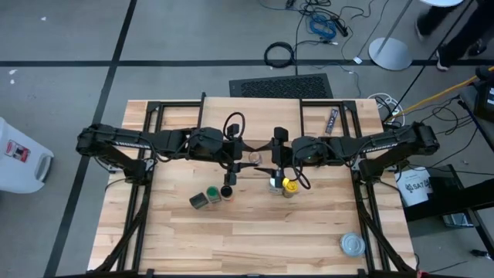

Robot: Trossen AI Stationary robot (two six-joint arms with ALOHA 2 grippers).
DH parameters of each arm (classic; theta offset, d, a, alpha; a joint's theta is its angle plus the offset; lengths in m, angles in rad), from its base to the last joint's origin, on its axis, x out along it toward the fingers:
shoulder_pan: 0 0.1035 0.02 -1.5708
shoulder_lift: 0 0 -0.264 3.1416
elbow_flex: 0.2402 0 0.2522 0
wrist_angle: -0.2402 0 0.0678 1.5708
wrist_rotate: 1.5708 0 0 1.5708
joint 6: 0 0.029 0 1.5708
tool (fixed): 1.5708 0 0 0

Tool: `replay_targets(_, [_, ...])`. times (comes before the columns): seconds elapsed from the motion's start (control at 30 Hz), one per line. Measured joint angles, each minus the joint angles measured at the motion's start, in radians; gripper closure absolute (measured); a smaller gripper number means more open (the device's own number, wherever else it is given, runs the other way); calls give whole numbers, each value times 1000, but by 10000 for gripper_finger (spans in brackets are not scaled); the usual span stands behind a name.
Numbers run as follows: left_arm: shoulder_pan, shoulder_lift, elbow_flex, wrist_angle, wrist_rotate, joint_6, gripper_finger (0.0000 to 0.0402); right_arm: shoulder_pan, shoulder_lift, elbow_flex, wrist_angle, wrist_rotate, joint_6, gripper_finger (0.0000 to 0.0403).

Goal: Shelf spices
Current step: Put the light brown seasoning bottle on the shelf

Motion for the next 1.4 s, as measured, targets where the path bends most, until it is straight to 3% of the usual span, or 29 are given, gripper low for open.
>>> replay_targets(0.33, [0,0,0,-1,0,-2,223,0,0,0,0,-5,2,214])
replay_targets(0.7, [0,0,0,0,0,-9,223,0,0,0,3,-26,10,182])
replay_targets(1.07, [0,0,0,0,0,-17,223,0,0,0,18,-29,17,184])
replay_targets(1.4, [0,0,0,-3,-1,-14,223,0,0,0,15,-30,22,240])
